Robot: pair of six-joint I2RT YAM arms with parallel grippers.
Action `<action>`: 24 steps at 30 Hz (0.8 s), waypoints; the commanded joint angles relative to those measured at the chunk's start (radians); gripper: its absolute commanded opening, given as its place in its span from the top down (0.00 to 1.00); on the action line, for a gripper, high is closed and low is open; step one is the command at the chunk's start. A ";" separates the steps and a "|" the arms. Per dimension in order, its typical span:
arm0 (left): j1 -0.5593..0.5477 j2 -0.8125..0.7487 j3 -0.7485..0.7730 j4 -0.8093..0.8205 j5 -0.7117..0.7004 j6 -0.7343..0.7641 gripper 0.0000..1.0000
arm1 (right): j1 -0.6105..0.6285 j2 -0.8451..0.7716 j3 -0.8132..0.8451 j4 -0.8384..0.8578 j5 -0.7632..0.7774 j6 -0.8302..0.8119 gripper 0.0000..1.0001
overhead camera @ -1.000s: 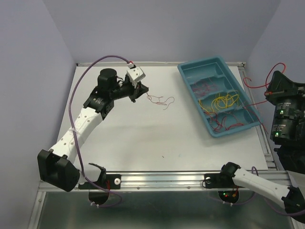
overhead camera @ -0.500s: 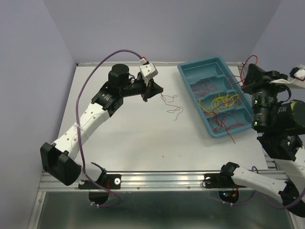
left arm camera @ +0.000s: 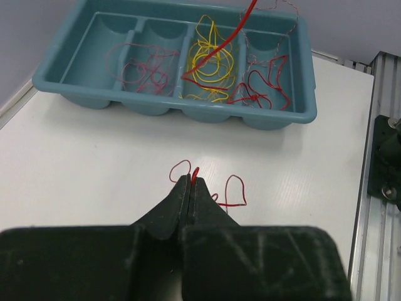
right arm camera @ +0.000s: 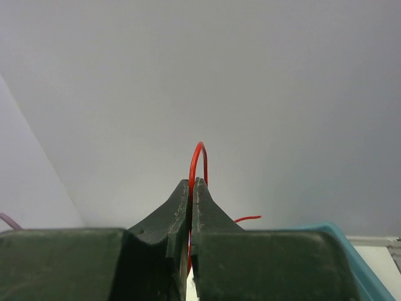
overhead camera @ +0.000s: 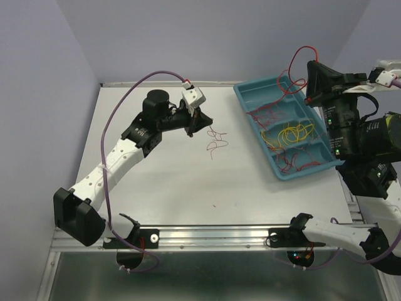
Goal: Untangle the cables
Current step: Place the cable in the bin.
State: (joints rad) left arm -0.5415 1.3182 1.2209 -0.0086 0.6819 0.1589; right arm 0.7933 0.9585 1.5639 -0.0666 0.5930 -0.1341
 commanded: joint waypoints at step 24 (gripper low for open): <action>-0.002 -0.080 -0.055 0.065 0.010 0.028 1.00 | 0.006 -0.424 -0.596 0.209 0.149 0.062 0.99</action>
State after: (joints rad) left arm -0.5415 1.2854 1.1820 0.0120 0.6792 0.1753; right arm 0.7933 0.5743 1.0527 0.0555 0.6815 -0.1047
